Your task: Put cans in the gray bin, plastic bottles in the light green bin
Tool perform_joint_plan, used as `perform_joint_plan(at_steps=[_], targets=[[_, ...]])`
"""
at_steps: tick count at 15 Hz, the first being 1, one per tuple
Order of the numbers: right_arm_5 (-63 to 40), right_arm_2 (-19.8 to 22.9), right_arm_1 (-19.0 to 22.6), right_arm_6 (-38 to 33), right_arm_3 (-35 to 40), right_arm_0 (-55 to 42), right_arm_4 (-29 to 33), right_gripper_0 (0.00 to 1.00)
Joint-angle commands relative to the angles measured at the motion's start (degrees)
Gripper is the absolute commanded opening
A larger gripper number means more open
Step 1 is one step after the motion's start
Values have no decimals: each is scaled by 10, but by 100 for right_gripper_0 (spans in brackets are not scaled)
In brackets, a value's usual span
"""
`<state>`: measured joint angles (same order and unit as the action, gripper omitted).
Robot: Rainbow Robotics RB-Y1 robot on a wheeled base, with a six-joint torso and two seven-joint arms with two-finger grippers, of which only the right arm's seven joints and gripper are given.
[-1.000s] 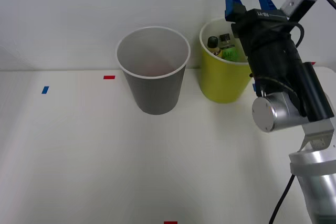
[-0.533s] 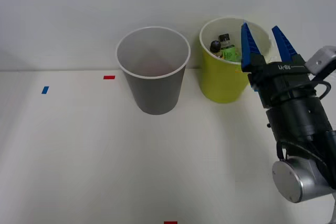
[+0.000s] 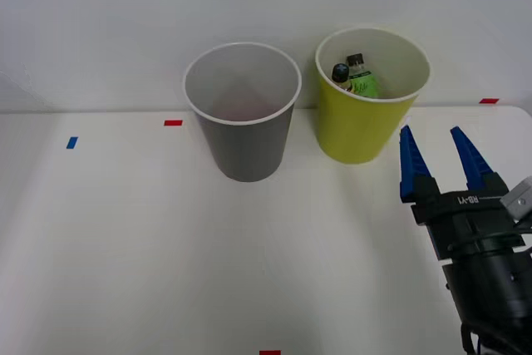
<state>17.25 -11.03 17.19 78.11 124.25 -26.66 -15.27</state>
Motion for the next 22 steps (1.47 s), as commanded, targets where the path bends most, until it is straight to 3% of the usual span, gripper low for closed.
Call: perform_joint_plan(at_steps=[1, 12, 15, 17, 22], targets=[[9, 0, 7, 15, 0, -37, 9, 77], [7, 1, 10, 69, -4, -163, 67, 77], [68, 12, -30, 71, -93, -153, 148, 77], [138, 28, -62, 42, -149, -151, 209, 77], [191, 47, -95, -74, -155, -225, 308, 77]])
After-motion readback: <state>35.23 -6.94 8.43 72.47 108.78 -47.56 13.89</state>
